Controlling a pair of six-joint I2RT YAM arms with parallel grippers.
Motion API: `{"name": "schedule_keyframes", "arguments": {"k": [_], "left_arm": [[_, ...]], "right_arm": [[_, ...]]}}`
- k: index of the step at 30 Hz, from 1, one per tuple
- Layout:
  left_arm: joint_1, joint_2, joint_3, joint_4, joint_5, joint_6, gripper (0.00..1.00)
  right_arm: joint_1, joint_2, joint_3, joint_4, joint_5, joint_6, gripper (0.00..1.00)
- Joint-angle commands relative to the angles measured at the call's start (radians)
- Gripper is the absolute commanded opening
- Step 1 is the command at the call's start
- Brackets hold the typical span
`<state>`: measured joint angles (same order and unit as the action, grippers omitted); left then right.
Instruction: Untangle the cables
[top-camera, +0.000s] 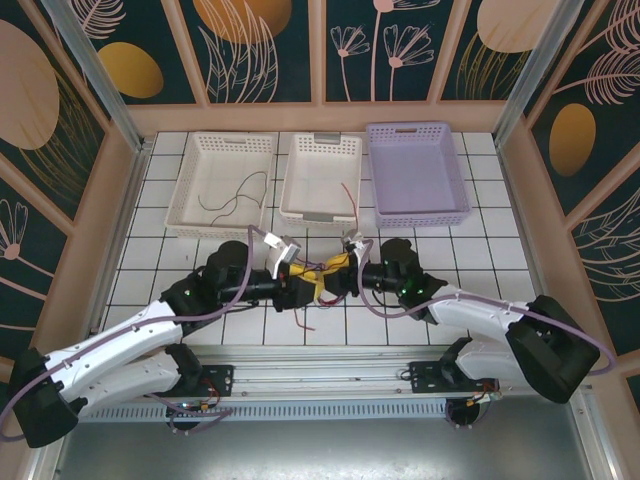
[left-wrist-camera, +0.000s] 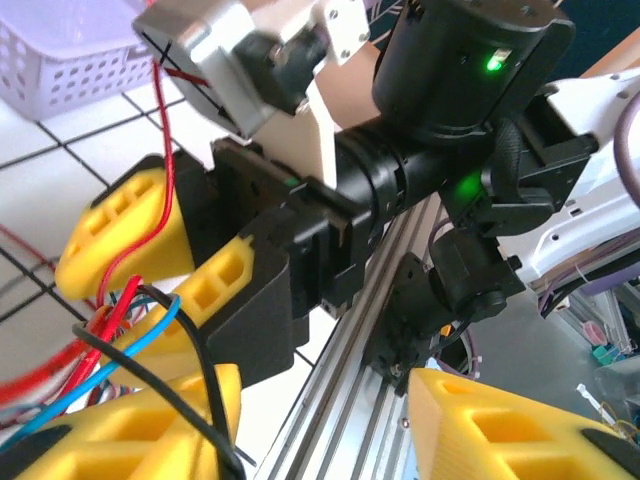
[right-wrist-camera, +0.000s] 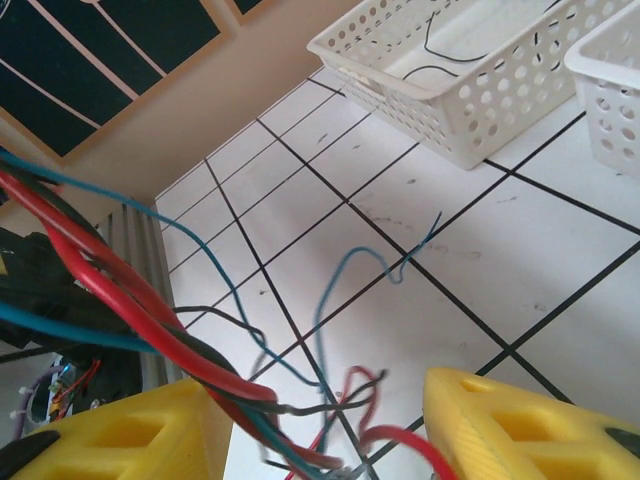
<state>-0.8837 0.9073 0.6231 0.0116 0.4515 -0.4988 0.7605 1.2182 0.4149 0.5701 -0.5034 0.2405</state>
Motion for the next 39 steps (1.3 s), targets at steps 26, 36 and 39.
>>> {"name": "schedule_keyframes", "arguments": {"k": [26, 36, 39], "left_arm": [[-0.001, -0.191, -0.056, 0.076, 0.044, -0.103, 0.48], [0.000, -0.193, -0.066, 0.036, 0.040, -0.093, 0.08], [-0.001, -0.203, -0.064, 0.032, 0.015, -0.099, 0.00]], "right_arm": [[-0.031, 0.028, -0.001, 0.072, 0.170, 0.028, 0.00], [-0.046, -0.010, 0.006, 0.049, 0.149, 0.049, 0.00], [-0.053, -0.005, 0.020, 0.008, 0.158, 0.046, 0.00]]}}
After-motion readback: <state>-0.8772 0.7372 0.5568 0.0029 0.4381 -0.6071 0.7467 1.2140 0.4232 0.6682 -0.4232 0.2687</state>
